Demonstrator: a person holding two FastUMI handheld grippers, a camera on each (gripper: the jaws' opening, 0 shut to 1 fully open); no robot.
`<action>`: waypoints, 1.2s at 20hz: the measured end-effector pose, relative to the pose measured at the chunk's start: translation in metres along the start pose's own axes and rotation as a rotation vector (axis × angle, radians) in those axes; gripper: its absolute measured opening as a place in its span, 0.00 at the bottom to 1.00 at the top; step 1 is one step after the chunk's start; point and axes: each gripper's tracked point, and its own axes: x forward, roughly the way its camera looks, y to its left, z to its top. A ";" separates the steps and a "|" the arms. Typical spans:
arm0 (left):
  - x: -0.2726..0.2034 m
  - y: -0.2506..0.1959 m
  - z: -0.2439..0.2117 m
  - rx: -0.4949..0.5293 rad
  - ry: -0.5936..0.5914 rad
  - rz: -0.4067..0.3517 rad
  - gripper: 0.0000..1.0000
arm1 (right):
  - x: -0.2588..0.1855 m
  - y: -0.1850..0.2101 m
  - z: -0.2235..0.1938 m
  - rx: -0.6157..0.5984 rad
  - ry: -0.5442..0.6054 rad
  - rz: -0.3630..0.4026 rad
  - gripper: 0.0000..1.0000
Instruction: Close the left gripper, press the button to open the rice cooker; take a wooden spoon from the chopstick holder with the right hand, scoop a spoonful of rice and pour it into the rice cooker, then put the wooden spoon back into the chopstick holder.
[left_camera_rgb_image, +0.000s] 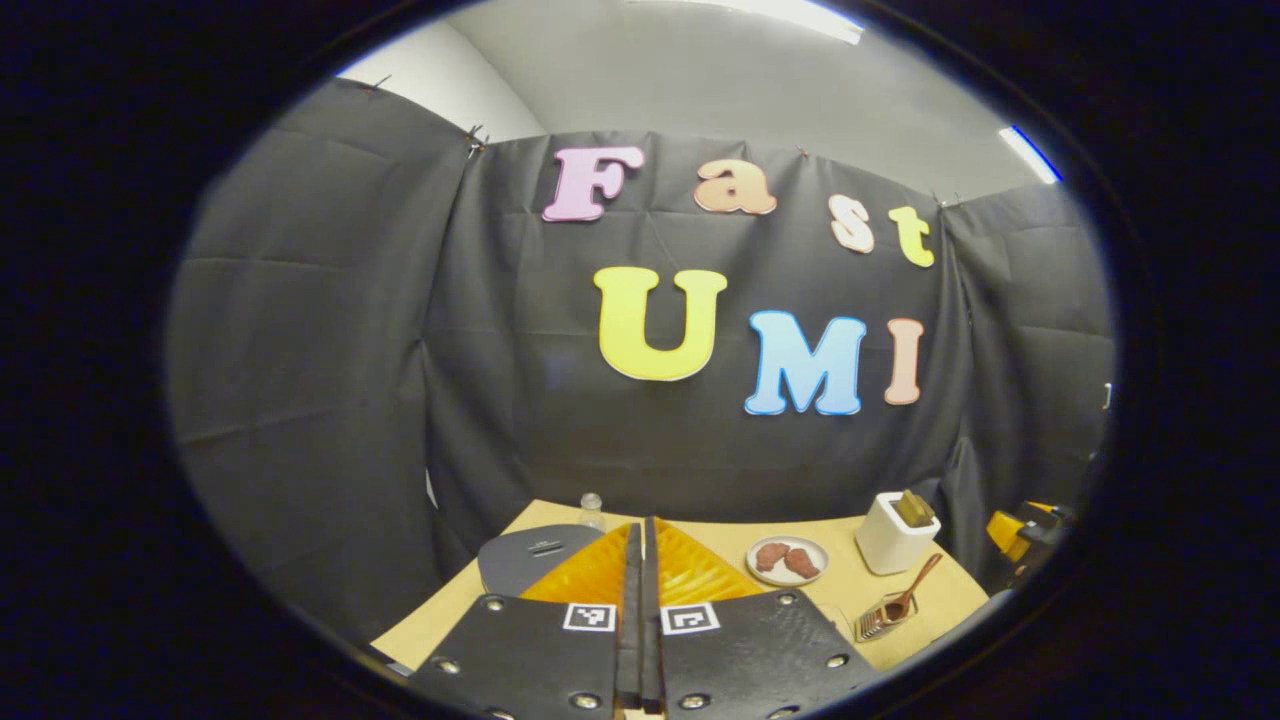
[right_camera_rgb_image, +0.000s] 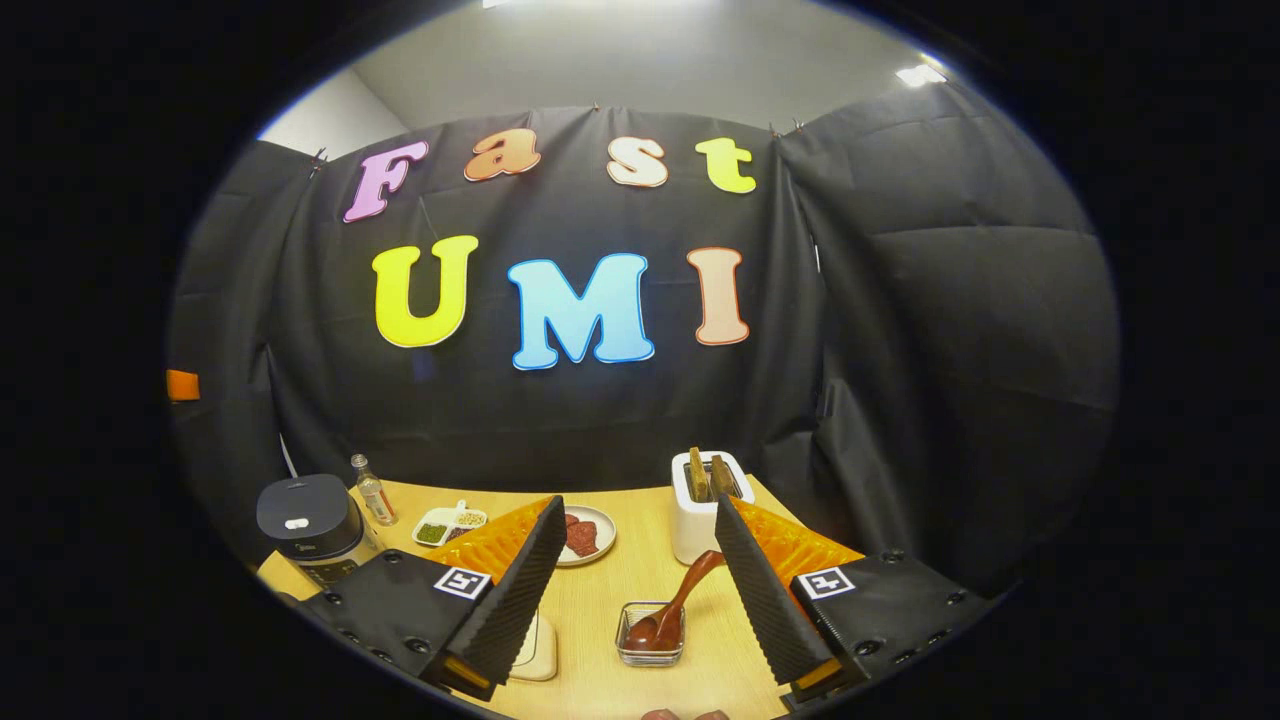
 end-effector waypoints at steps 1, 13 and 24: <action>0.004 0.004 -0.008 -0.014 0.018 -0.008 0.02 | -0.003 0.003 0.000 0.002 -0.007 -0.012 0.95; 0.114 0.056 -0.130 -0.097 0.385 -0.180 0.02 | -0.028 0.032 -0.019 -0.039 0.033 -0.162 0.92; 0.165 0.052 -0.225 -0.071 0.605 -0.228 0.02 | -0.032 0.025 -0.027 -0.054 0.100 -0.236 0.94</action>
